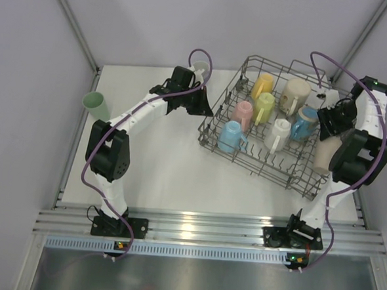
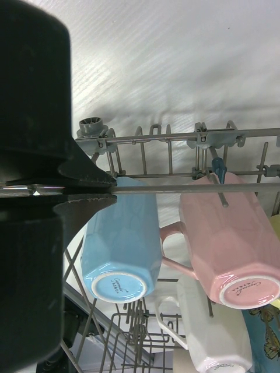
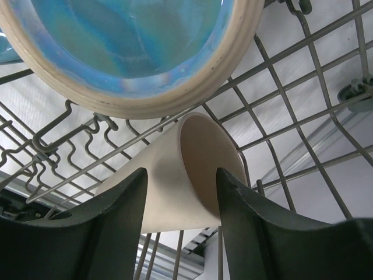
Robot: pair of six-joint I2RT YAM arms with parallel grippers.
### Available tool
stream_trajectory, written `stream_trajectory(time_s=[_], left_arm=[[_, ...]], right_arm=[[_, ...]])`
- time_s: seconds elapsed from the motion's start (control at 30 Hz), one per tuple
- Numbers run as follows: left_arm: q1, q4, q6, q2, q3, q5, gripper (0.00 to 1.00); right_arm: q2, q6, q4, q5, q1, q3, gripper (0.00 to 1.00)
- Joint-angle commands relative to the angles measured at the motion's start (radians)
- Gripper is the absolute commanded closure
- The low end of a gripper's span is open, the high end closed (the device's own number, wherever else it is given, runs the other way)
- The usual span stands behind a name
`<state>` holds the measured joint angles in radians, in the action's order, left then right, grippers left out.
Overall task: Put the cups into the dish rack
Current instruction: Grab a cup with the right arm
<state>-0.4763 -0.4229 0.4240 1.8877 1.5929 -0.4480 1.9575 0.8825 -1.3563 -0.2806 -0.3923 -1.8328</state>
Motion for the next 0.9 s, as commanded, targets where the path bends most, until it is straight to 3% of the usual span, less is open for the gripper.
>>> stream_trajectory(time_s=[0.0,0.1,0.17,0.2,0.23,0.3,0.87], left_arm=[[-0.019,0.075,-0.024,-0.047,0.032,-0.015,1.0],[-0.019,0.076,-0.025,-0.042,0.044,-0.012,1.0],[-0.019,0.076,-0.025,-0.039,0.045,-0.011,1.0],[-0.018,0.076,-0.025,-0.039,0.047,-0.011,1.0],[-0.019,0.075,-0.024,-0.038,0.045,-0.011,1.0],[-0.018,0.076,-0.024,-0.039,0.042,-0.011,1.0],[-0.016,0.078,-0.022,-0.061,0.05,0.0,1.0]], right_arm=[[-0.025,0.026,-0.142,0.011,-0.008,0.004,0.49],[-0.04,0.019,-0.144,-0.014,-0.025,0.032,0.53],[-0.043,0.01,-0.144,-0.02,-0.026,0.049,0.63],[-0.042,0.009,-0.142,-0.023,-0.026,0.05,0.7],[-0.045,0.009,-0.144,-0.023,-0.026,0.053,0.9],[-0.051,0.007,-0.144,-0.022,-0.026,0.056,1.0],[-0.167,-0.051,-0.144,-0.042,-0.028,0.006,1.0]])
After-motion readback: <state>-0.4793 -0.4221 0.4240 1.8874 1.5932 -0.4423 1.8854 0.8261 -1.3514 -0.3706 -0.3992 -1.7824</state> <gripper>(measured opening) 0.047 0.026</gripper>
